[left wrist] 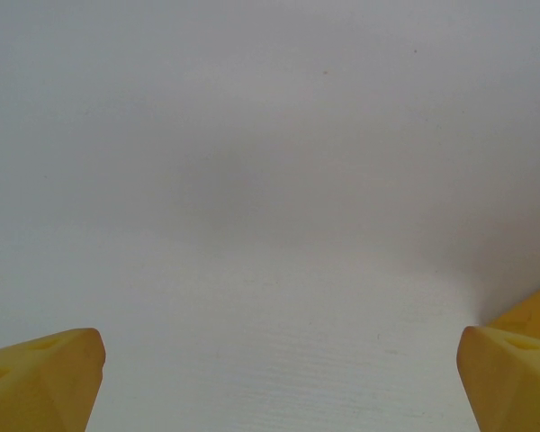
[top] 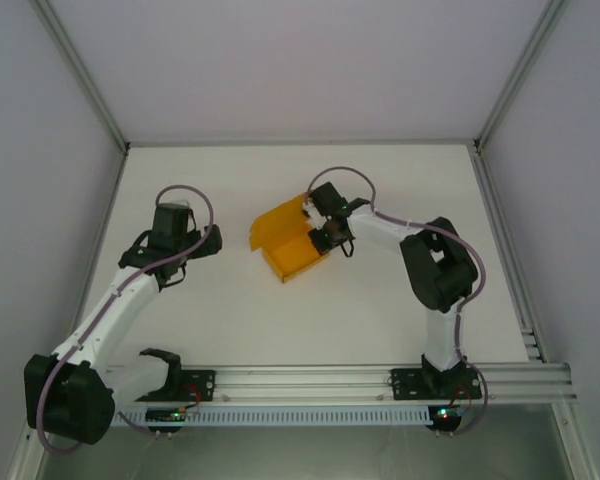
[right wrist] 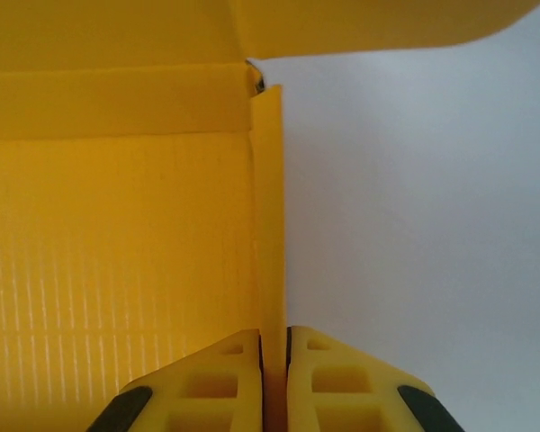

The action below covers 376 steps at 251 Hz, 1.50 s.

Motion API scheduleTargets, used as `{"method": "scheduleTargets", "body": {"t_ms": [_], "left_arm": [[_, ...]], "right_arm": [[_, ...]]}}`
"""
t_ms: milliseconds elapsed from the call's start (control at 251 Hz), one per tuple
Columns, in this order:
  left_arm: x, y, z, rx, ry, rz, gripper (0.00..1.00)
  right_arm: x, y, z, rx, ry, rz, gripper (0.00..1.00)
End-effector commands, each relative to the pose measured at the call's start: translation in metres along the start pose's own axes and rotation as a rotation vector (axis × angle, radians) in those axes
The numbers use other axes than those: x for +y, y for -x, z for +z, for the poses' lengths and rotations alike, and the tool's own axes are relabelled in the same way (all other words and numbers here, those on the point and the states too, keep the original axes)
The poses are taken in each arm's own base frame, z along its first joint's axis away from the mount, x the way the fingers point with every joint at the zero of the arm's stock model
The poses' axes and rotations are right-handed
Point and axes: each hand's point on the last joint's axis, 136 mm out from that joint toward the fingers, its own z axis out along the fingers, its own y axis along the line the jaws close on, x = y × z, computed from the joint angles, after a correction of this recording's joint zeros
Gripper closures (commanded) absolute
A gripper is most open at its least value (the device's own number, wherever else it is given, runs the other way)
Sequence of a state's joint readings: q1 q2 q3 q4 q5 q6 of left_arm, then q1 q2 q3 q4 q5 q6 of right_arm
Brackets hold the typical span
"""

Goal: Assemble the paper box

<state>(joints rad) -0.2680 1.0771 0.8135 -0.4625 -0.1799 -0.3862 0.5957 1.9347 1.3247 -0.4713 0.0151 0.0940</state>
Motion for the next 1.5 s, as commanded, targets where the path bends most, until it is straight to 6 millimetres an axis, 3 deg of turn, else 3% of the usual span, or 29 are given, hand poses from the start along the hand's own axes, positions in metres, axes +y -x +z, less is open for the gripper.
{"method": "scheduleTargets", "body": {"t_ms": [0,112,212,471,579,746,854,954,1070,1157,1173,1301,1373,1497], "left_arm": [[-0.006,0.019,-0.001,-0.030,-0.016,-0.005,0.01],[-0.014,0.023,0.003,-0.031,-0.046,-0.002,0.00],[-0.022,0.023,0.008,-0.026,-0.081,0.007,0.00],[-0.039,0.020,0.016,-0.002,-0.174,0.047,0.01],[-0.065,0.018,0.016,-0.030,-0.322,0.137,0.01],[-0.103,0.017,0.013,-0.026,-0.480,0.241,0.00],[-0.123,0.018,0.016,-0.017,-0.506,0.338,0.00],[-0.144,0.015,0.017,-0.005,-0.544,0.426,0.00],[-0.165,0.007,0.016,0.014,-0.605,0.514,0.00],[-0.171,0.003,0.015,0.024,-0.620,0.548,0.01],[-0.172,0.002,0.014,0.022,-0.625,0.554,0.00],[-0.178,-0.005,0.015,0.018,-0.646,0.637,0.00],[-0.184,-0.012,0.017,0.029,-0.672,0.699,0.01],[-0.194,-0.021,0.018,0.048,-0.711,0.782,0.04]], "right_arm": [[-0.040,-0.054,-0.012,0.108,-0.294,0.407,0.88],[-0.030,-0.077,-0.028,0.147,-0.367,0.509,0.86],[-0.022,-0.085,-0.036,0.164,-0.403,0.527,0.86],[-0.001,-0.076,-0.038,0.136,-0.371,0.522,0.83],[-0.004,-0.073,-0.042,0.123,-0.385,0.500,0.77],[-0.012,-0.054,-0.057,0.033,-0.395,0.480,0.60],[-0.015,-0.037,-0.075,-0.056,-0.387,0.431,0.51],[-0.021,-0.024,-0.094,-0.147,-0.369,0.409,0.36],[-0.023,-0.009,-0.116,-0.213,-0.310,0.267,0.25],[-0.026,0.007,-0.136,-0.295,-0.271,0.159,0.18],[-0.027,0.002,-0.132,-0.285,-0.266,0.138,0.17],[-0.022,0.016,-0.153,-0.380,-0.159,0.021,0.09],[-0.017,0.022,-0.157,-0.415,-0.095,-0.090,0.01],[-0.011,0.028,-0.155,-0.393,0.030,-0.259,0.01]]}}
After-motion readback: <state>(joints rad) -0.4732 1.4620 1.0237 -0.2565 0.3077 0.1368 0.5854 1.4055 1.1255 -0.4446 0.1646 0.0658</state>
